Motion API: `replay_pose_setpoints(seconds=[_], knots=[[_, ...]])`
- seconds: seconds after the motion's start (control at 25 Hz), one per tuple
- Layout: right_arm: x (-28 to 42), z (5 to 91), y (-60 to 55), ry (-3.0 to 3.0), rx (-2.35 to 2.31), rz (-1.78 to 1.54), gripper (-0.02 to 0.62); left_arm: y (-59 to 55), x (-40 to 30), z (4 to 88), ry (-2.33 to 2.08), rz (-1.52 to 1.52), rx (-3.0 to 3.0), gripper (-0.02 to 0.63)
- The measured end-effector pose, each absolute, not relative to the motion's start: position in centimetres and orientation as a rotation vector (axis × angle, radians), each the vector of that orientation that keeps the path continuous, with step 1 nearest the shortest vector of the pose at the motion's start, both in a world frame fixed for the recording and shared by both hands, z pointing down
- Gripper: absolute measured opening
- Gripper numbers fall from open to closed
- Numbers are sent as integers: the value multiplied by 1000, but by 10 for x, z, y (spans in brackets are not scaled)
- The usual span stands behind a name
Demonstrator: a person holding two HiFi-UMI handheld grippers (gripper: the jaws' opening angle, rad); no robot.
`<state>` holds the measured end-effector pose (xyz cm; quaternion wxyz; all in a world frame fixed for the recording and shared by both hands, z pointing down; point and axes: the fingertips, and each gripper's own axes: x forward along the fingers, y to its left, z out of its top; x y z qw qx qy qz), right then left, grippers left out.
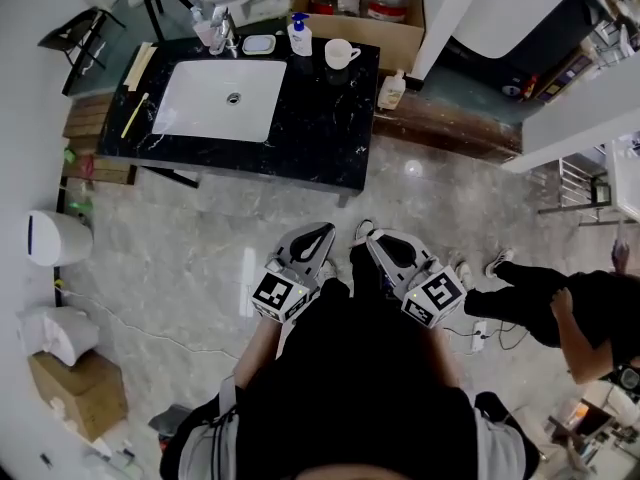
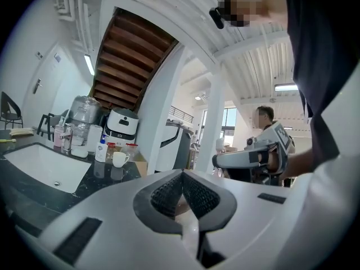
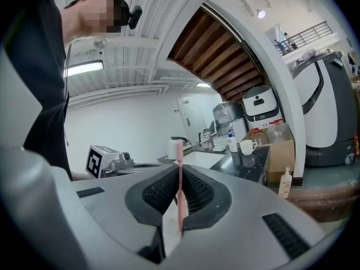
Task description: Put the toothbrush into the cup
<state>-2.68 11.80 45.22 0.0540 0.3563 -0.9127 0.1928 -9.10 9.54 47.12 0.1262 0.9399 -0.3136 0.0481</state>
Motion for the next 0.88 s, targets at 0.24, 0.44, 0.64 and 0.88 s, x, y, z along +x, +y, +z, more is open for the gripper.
replay_pose_setpoints(seconds=[0.24, 0.44, 0.64, 0.88], knots=[[-24, 455, 70, -2819, 1032, 585, 28, 62, -85, 477, -953, 146, 2716, 8], [-12, 449, 27, -2863, 977, 576, 28, 24, -75, 475, -1013, 180, 2679, 7], [13, 446, -14, -2889, 943, 573, 28, -20, -49, 466, -1062, 175, 2679, 7], [47, 449, -55, -2923, 911, 592, 28, -57, -16, 463, -1107, 177, 2657, 8]])
